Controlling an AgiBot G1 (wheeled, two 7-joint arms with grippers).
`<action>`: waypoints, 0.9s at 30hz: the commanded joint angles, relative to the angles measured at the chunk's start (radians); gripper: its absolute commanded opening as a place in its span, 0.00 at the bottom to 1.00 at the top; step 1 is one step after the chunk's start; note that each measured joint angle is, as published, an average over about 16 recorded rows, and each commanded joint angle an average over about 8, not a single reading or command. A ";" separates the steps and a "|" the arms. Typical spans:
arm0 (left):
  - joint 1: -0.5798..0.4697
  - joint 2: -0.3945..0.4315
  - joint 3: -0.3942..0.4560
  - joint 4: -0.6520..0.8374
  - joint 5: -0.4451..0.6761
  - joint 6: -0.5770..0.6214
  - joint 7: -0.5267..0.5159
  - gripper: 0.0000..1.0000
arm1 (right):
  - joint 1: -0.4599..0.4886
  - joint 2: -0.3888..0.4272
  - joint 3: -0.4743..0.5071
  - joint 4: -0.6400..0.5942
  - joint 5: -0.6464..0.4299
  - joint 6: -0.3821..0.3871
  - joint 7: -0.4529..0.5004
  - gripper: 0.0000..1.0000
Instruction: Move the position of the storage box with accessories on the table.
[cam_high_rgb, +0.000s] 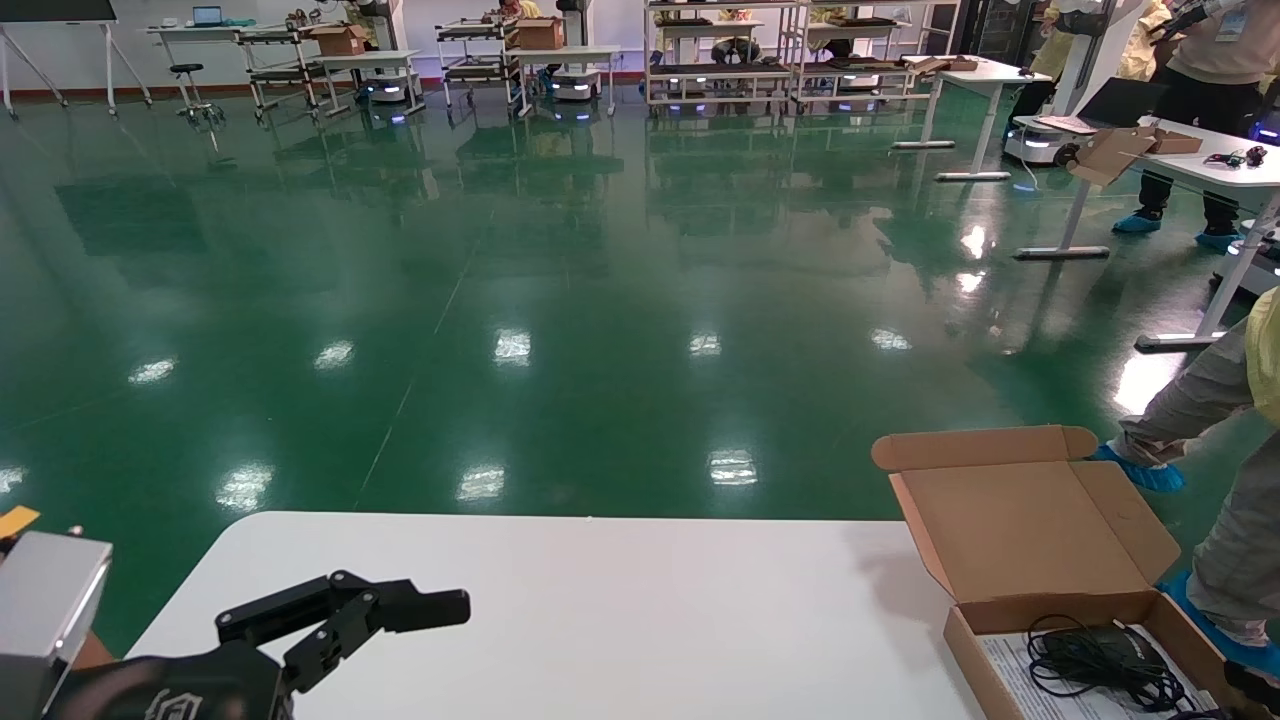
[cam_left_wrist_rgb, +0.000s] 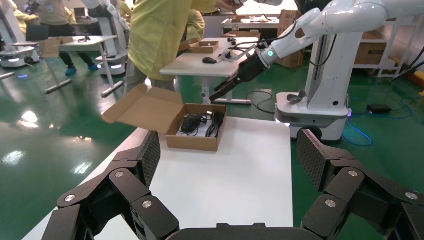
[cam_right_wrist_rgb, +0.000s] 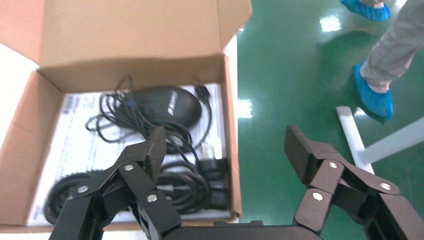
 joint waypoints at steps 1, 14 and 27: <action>0.000 0.000 0.000 0.000 0.000 0.000 0.000 1.00 | 0.013 0.002 -0.003 0.007 -0.004 -0.004 0.002 1.00; 0.000 0.000 0.000 0.000 0.000 0.000 0.000 1.00 | 0.092 0.026 0.066 0.067 0.095 -0.182 0.047 1.00; 0.000 0.000 0.000 0.000 0.000 0.000 0.000 1.00 | 0.132 0.013 0.092 0.133 0.139 -0.319 0.072 1.00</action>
